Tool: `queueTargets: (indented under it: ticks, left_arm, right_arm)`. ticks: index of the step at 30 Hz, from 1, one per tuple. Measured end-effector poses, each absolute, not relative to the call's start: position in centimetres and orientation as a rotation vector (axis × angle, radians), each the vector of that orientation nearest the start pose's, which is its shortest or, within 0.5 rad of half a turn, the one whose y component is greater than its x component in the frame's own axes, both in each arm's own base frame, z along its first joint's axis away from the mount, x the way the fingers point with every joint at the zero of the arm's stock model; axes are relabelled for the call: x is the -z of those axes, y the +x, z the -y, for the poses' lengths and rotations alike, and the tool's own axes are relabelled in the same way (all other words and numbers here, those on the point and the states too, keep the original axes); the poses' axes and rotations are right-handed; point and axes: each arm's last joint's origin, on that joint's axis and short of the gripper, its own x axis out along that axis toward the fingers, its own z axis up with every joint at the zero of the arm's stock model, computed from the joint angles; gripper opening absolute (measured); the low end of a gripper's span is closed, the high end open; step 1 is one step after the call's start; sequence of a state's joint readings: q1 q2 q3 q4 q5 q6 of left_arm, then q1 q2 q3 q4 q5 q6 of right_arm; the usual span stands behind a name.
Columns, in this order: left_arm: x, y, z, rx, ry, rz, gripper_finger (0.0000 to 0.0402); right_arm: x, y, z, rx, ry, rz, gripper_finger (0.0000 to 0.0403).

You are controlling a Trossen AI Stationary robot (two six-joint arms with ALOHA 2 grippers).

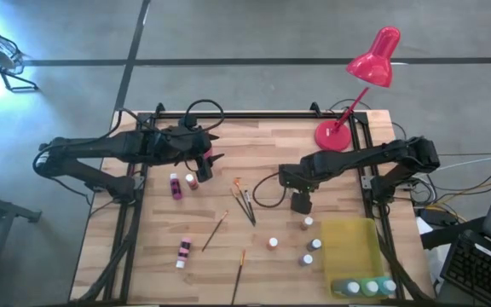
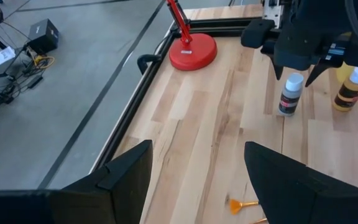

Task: Pick & Place Paint Supplies
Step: Put the black paint bottle into the yellow bin

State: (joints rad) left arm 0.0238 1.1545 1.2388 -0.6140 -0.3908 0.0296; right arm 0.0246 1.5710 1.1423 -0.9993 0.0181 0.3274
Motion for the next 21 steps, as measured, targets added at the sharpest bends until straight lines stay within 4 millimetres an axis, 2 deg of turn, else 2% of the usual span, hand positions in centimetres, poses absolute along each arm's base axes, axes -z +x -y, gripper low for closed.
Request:
queueTargets:
  ticks: [6,21]
  left_arm:
    - [-37.76,23.35,-1.66,-0.397,0.126,-0.531,0.0259]
    - [-37.67,23.3,-1.66,-0.397,0.128,-0.541,0.0259]
  right_arm:
    - [-22.3,28.13,-0.5,0.232,0.232,-1.413,0.0231]
    - [-21.89,28.02,-0.26,0.248,0.242,-1.416,0.0192]
